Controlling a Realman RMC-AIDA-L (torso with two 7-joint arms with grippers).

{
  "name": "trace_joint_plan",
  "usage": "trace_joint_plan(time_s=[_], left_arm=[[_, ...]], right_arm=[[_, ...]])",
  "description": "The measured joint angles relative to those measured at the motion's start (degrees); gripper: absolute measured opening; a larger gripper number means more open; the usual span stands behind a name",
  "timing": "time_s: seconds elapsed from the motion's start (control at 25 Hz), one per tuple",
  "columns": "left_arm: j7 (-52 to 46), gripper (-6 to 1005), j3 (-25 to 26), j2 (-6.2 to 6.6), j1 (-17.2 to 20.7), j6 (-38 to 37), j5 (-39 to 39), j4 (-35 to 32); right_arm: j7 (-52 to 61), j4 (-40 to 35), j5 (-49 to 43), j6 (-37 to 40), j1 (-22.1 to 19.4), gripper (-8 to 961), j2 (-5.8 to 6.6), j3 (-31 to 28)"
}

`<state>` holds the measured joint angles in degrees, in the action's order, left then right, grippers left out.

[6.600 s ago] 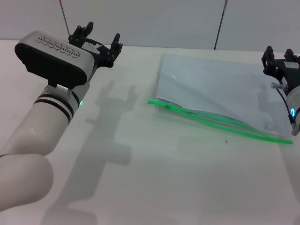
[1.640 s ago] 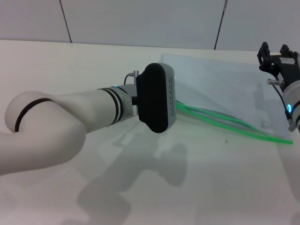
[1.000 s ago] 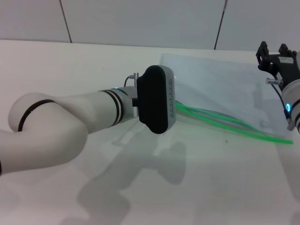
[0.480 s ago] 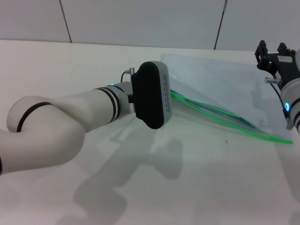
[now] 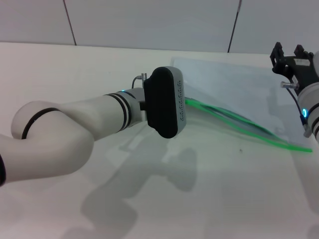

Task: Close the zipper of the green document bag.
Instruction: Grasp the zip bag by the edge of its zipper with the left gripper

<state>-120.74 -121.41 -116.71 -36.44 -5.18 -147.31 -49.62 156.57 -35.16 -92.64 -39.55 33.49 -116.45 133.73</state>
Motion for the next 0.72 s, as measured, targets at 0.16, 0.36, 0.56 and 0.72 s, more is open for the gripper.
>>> trace_joint_plan(time_s=[0.16, 0.36, 0.56, 0.72], left_arm=[[0.21, 185, 0.01, 0.0, 0.04, 0.0, 0.01, 0.0], [0.04, 122, 0.03, 0.0, 1.01, 0.53, 0.29, -0.39], [0.01, 83, 0.07, 0.09, 2.44, 0.85, 1.12, -1.58], [0.35, 61, 0.23, 0.23, 3.75, 0.85, 1.24, -3.19]], right_arm=[[0.0, -0.5, 0.0, 0.62, 0.34, 521, 0.2, 1.55], [0.14, -3.24, -3.22, 1.73, -0.02, 521, 0.5, 2.8], [0.53, -8.08, -8.25, 5.2, -1.89, 521, 2.15, 2.46], [2.28, -14.27, -13.15, 9.0, -4.16, 521, 5.79, 2.52]])
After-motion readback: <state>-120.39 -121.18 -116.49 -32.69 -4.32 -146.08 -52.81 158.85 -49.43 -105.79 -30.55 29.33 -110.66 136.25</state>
